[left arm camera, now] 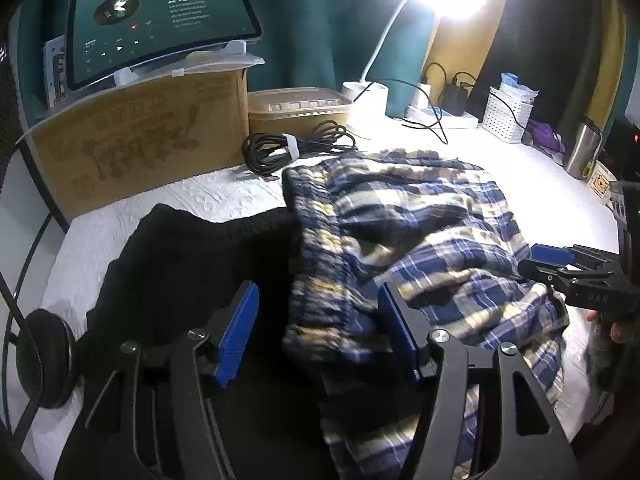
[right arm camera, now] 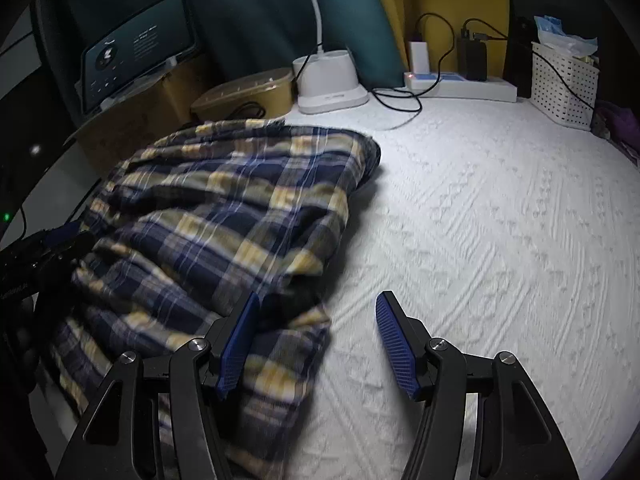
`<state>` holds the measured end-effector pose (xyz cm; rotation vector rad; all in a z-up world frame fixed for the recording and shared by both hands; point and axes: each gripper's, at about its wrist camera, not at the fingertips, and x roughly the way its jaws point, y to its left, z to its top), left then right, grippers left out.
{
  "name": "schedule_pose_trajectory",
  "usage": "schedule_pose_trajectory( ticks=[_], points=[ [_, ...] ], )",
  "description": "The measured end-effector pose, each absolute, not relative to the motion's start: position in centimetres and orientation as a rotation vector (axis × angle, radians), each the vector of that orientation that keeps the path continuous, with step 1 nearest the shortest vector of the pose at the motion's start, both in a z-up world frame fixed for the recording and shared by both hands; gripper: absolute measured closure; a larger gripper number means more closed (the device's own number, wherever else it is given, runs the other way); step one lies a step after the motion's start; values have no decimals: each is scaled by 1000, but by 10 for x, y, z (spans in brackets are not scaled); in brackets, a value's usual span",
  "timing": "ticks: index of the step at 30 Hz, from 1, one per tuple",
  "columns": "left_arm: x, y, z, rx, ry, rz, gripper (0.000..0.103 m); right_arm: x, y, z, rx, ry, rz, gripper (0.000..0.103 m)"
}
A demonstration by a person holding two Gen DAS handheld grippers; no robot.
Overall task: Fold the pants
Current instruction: 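Lower the folded pants onto the table with the left gripper while the right gripper releases, then open the left gripper and release the waistband onto the pants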
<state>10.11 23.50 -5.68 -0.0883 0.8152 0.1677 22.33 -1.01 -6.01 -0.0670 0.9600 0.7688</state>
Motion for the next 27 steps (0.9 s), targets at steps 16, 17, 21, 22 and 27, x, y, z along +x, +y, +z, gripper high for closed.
schedule_pose_trajectory(
  ticks=[16,17,21,22,27],
  points=[
    [73,217,-62,-70,821,186,41,202,-43,-59,-78,957,737,37],
    [72,214,-62,-74,815,179,41,201,-45,-60,-81,957,733,37],
    [70,199,-61,-73,803,165,41,197,-60,-61,-81,956,702,37],
    [69,195,-60,-70,797,158,41,196,-65,-61,-79,954,694,37],
    [68,176,-48,-7,765,176,41,193,-92,-60,-54,948,650,37]
  ],
)
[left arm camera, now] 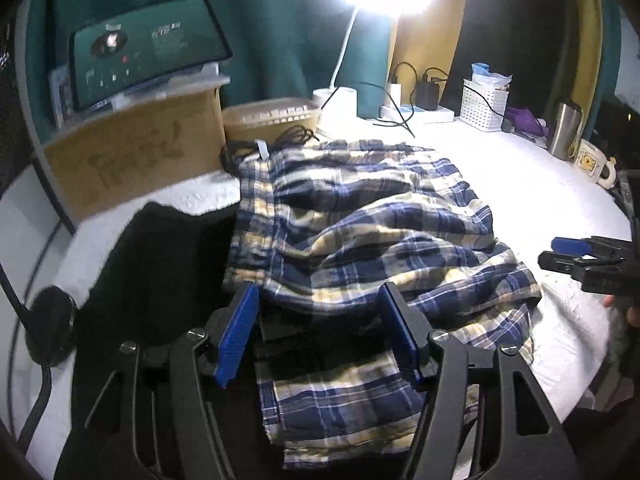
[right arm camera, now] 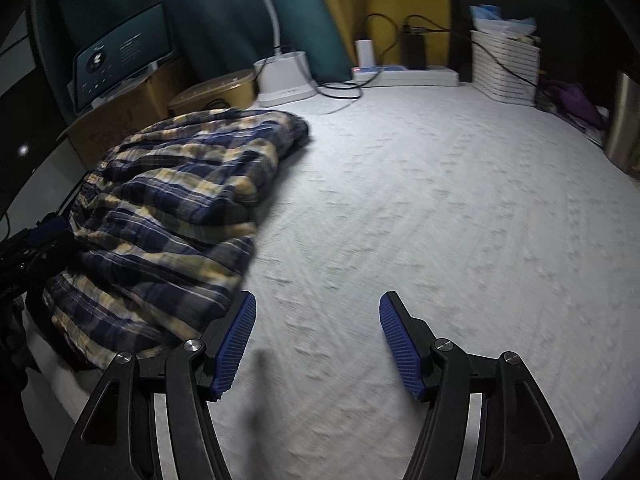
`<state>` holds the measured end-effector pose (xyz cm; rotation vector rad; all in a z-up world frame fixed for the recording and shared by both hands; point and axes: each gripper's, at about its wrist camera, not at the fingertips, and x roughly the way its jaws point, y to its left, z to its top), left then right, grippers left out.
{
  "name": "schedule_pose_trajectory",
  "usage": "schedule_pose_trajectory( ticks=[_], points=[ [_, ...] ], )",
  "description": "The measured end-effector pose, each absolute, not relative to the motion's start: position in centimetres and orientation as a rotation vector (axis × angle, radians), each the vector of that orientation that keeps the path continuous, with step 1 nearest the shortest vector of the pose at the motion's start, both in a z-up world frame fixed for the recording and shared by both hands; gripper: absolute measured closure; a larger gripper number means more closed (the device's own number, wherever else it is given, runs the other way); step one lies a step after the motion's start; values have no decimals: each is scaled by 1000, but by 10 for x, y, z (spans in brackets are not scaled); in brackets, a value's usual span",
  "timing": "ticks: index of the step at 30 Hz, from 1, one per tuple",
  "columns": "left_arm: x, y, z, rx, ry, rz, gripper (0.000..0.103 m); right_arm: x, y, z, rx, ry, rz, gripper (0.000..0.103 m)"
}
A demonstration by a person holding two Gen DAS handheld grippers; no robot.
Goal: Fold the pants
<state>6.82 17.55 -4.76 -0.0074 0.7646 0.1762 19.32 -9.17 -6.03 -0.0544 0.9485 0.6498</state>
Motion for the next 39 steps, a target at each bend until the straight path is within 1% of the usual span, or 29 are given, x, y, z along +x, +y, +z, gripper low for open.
schedule_pose_trajectory(
  ticks=[8,10,14,20,23,25,26,28,29,30,36,39],
  points=[
    [73,141,-40,14,738,97,38,188,-132,-52,-12,927,593,37],
    [74,132,-40,13,739,78,35,186,-142,-50,-8,923,578,37],
    [77,112,-37,4,721,37,24,183,-160,-47,4,910,547,37],
    [83,80,-28,28,696,-32,21,179,-185,-39,30,880,499,37],
    [84,71,-23,-14,690,-73,19,177,-196,-33,26,867,480,36],
    [83,66,-19,-44,673,-89,14,175,-201,-29,7,850,461,36],
    [83,63,-17,-46,665,-87,9,173,-203,-27,-4,842,452,36],
    [83,58,-14,-50,649,-82,8,170,-209,-22,-14,828,437,31],
    [83,56,-13,-52,647,-83,8,169,-211,-20,-14,822,434,26],
    [83,54,-12,-53,645,-84,8,167,-215,-17,-14,814,428,24],
    [79,33,3,29,582,-61,8,157,-228,2,-33,765,381,21],
    [76,28,14,28,562,-67,8,152,-234,14,-35,740,370,20]
  ],
)
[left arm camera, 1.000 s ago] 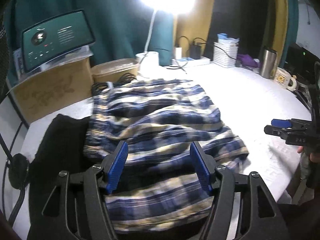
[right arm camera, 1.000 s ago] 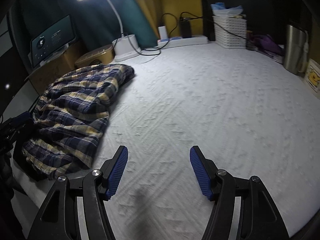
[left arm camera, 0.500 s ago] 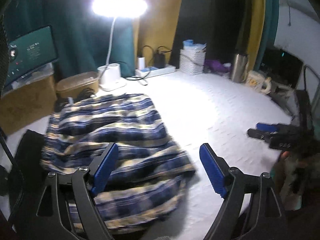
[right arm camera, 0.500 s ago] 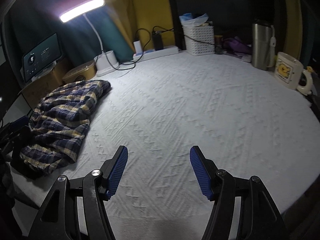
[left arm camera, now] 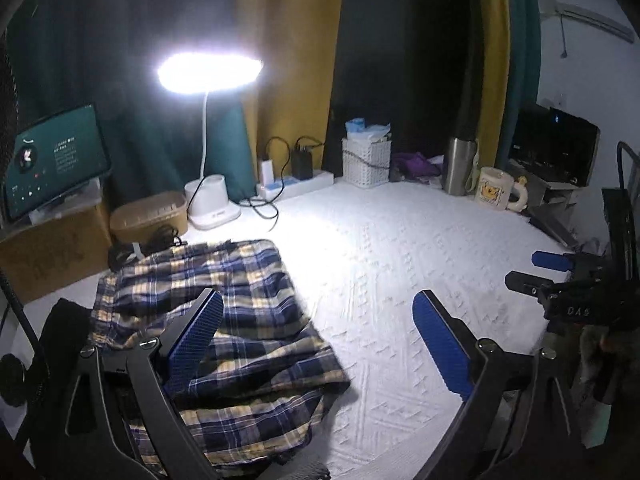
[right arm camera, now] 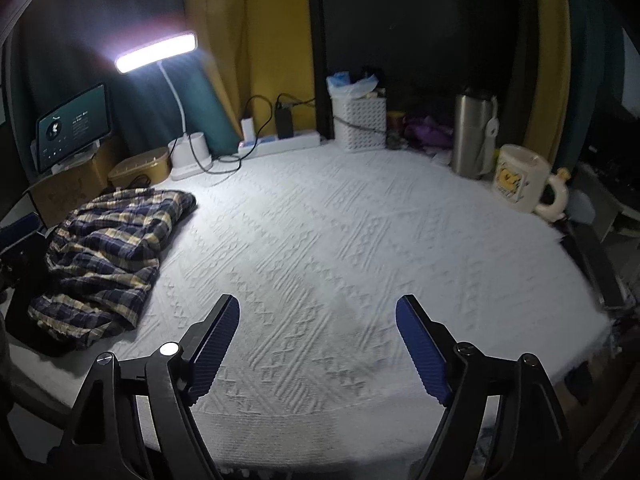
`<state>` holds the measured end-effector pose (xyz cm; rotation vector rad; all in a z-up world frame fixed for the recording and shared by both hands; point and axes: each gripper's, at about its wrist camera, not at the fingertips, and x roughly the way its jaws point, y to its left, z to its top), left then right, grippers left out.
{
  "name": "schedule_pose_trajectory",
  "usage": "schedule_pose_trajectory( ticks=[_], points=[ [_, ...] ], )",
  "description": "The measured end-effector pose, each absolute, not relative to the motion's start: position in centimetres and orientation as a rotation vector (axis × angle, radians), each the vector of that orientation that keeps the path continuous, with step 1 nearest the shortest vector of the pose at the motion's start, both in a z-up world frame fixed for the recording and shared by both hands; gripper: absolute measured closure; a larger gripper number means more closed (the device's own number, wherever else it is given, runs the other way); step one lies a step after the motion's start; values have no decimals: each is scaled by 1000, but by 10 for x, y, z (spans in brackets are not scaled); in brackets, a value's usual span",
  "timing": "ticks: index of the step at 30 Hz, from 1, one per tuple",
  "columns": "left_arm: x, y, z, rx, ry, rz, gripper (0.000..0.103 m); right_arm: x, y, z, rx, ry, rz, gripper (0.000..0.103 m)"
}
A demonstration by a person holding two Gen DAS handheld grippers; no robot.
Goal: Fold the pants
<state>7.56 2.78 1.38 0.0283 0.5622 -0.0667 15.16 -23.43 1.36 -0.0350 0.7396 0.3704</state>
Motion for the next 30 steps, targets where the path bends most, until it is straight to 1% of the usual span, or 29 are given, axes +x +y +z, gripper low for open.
schedule_pose_trajectory(
  ticks=[3,12,22,25,30],
  points=[
    [69,23,28,36,527,-67,8,145,-239,27,-31,710,373,17],
    [54,13,55,75,485,-51,8,126,-239,65,-45,628,367,17],
    [28,8,84,108,377,-5,7,103,-234,104,-74,529,367,15],
    [21,10,90,100,352,3,6,95,-233,115,-68,501,370,11],
    [9,17,100,71,306,34,2,84,-231,131,-76,461,367,10]
  ],
)
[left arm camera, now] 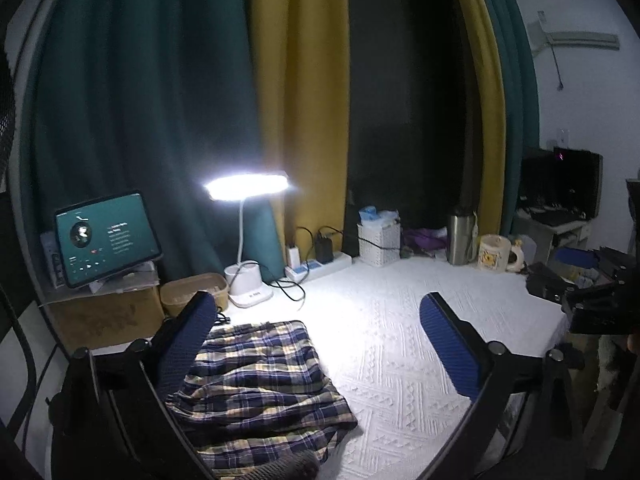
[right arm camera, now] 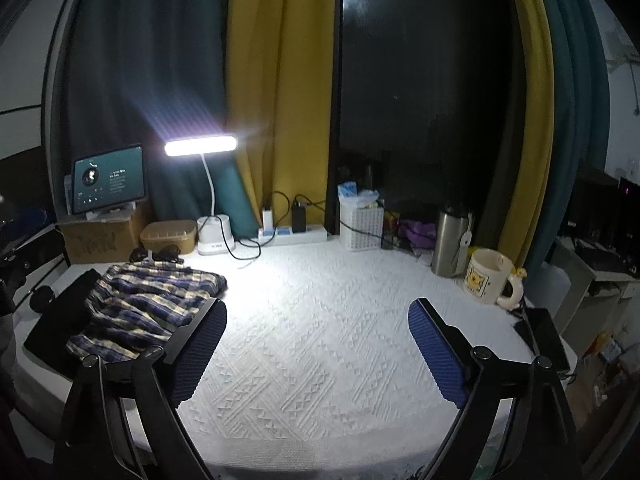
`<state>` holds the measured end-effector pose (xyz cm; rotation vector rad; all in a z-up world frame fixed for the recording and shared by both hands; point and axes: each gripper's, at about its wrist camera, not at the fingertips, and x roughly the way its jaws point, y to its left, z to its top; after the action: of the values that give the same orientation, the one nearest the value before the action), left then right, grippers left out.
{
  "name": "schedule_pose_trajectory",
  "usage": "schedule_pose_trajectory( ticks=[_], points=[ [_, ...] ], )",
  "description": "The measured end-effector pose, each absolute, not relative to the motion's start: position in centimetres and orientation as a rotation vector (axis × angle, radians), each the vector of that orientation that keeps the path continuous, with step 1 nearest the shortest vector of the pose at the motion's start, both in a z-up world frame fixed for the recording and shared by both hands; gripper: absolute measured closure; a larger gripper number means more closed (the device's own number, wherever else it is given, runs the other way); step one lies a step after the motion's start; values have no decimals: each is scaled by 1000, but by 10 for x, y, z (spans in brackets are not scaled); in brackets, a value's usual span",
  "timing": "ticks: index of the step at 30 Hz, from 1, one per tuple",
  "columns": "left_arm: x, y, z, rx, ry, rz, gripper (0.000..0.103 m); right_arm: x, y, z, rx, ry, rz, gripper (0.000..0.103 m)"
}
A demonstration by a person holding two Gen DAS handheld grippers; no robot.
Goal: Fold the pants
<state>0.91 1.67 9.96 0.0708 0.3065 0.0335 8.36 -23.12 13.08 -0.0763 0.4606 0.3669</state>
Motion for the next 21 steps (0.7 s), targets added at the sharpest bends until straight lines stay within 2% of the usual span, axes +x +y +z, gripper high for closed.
schedule_pose_trajectory(
  ticks=[21],
  points=[
    [-40,44,141,-5,139,132,1,33,-232,193,-96,299,340,8]
  ],
)
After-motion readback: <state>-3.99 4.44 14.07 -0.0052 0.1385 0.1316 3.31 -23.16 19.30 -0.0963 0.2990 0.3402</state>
